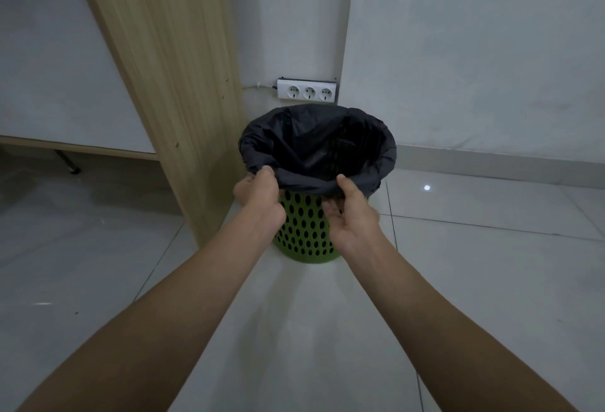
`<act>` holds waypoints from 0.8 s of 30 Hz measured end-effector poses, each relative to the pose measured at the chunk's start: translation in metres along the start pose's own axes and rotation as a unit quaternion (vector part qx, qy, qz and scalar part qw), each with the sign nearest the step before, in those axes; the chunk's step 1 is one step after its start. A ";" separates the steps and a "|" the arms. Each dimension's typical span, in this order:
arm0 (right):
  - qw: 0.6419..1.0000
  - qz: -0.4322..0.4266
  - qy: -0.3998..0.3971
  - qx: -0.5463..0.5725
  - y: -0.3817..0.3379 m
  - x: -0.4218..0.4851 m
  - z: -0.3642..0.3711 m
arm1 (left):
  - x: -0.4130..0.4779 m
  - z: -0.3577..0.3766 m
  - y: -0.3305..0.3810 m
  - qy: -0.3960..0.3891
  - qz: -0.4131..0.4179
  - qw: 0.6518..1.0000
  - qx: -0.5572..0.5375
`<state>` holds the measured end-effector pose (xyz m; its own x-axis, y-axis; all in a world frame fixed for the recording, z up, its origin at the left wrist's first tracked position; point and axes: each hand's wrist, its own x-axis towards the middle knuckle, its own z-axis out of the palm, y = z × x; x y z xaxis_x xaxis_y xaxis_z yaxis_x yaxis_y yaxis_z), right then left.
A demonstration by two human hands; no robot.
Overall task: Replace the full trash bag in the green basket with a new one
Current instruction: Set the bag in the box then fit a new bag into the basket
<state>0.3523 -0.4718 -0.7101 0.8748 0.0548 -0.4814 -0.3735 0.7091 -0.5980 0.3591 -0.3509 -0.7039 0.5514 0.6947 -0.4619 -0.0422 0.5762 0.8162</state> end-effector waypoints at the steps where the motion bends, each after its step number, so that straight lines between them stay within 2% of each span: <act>1: 1.000 0.001 0.001 0.013 -0.001 0.000 0.001 | 0.002 -0.001 0.000 0.002 -0.002 1.000 0.002; 9: 1.000 -0.019 -0.010 -0.009 0.009 0.008 0.008 | -0.014 0.004 -0.014 -0.050 -0.025 0.997 -0.056; 14: 0.998 -0.006 -0.069 -0.007 0.021 0.003 0.005 | -0.008 0.006 -0.015 -0.009 0.011 0.999 -0.048; 19: 1.000 -0.014 -0.016 0.000 0.012 0.012 -0.009 | 0.007 -0.003 0.002 0.012 0.021 0.999 -0.043; 24: 0.998 -0.020 0.020 -0.057 0.028 0.014 -0.006 | 0.014 -0.009 0.005 0.016 0.016 0.999 -0.049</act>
<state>0.3521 -0.4558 -0.7372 0.8773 -0.0018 -0.4799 -0.3735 0.6255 -0.6850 0.3592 -0.3350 -0.7094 0.5216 0.7263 -0.4476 -0.1428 0.5916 0.7935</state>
